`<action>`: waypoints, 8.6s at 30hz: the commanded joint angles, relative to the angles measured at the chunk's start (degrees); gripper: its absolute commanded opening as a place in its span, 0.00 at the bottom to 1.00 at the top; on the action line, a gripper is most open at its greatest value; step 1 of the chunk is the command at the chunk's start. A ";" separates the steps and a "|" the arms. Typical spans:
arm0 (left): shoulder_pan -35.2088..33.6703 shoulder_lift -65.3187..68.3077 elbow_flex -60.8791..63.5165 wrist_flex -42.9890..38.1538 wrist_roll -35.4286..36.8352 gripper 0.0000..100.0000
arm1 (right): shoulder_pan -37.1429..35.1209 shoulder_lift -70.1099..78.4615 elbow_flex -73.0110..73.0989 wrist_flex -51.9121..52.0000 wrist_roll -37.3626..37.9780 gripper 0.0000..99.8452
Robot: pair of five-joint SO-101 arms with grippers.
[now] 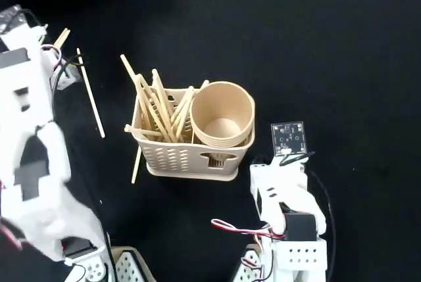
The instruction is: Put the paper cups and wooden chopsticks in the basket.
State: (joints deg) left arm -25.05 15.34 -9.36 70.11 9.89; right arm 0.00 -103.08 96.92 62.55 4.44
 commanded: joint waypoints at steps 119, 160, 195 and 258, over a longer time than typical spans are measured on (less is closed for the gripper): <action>-7.25 -25.93 6.73 10.55 -37.98 0.23 | -0.53 -3.12 -0.31 0.44 0.00 0.01; -15.43 66.02 -70.02 8.09 -39.82 0.23 | -0.53 -3.12 -0.31 0.44 0.00 0.01; -0.48 -8.44 0.84 21.10 -38.07 0.03 | -0.53 -3.12 -0.31 0.44 0.00 0.01; 44.53 -114.90 71.69 -15.38 1.05 0.16 | -0.53 -3.03 -0.31 0.53 0.00 0.01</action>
State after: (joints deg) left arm 18.81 -99.74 64.57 54.11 10.42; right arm 0.00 -103.08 96.92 62.55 4.44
